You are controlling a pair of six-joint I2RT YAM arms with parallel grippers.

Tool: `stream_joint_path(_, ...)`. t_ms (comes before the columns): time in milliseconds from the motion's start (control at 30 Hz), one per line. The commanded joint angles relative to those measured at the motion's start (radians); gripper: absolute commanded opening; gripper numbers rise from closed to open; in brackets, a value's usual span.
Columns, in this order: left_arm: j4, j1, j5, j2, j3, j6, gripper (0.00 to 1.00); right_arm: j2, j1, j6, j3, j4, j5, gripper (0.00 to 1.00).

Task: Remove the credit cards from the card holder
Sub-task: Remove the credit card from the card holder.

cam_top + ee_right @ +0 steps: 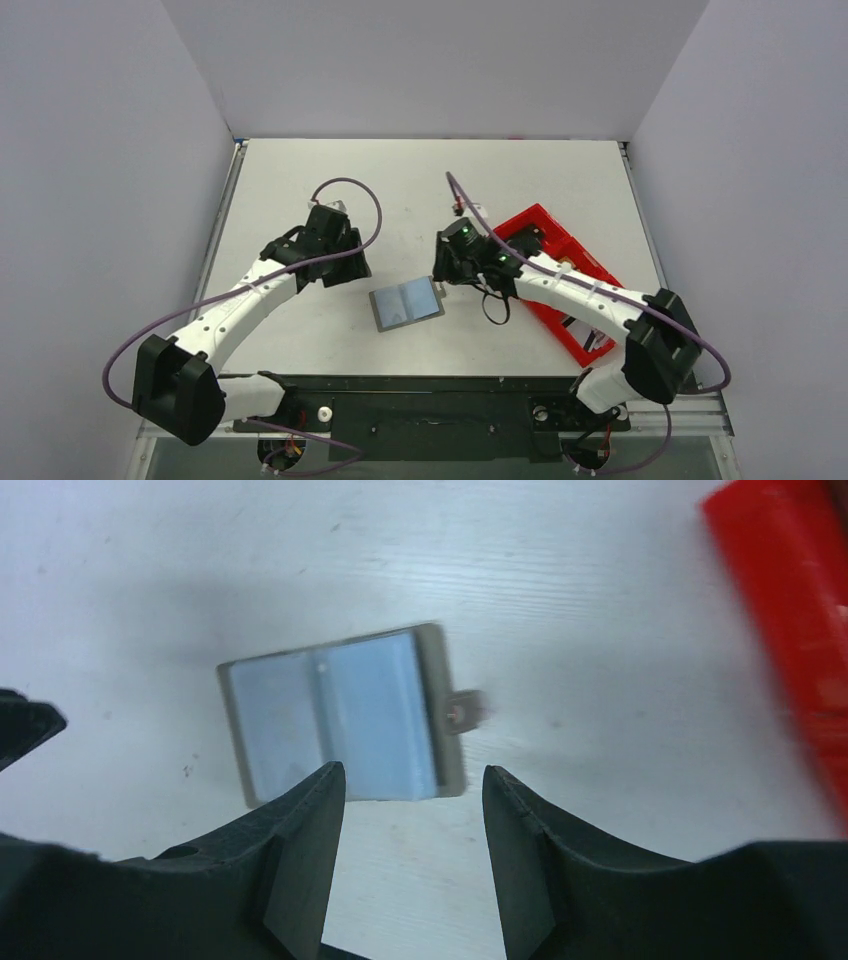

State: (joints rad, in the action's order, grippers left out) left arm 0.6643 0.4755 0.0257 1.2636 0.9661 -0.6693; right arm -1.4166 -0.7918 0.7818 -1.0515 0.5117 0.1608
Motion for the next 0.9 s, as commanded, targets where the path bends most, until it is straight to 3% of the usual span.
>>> stream_joint_path(0,0.033,-0.037,0.073,-0.052,-0.030,-0.031,0.49,-0.140,-0.120,-0.042,-0.115,-0.110,-0.052,0.49)
stream_joint_path(367,0.036,-0.150,0.034,-0.137,-0.091,-0.038,0.49,-0.466,-0.258,-0.089,-0.349,-0.036,-0.009,0.49)
stream_joint_path(867,0.027,-0.167,-0.004,-0.124,-0.090,-0.028,0.49,-0.595,-0.285,-0.099,-0.394,-0.007,0.011,0.50)
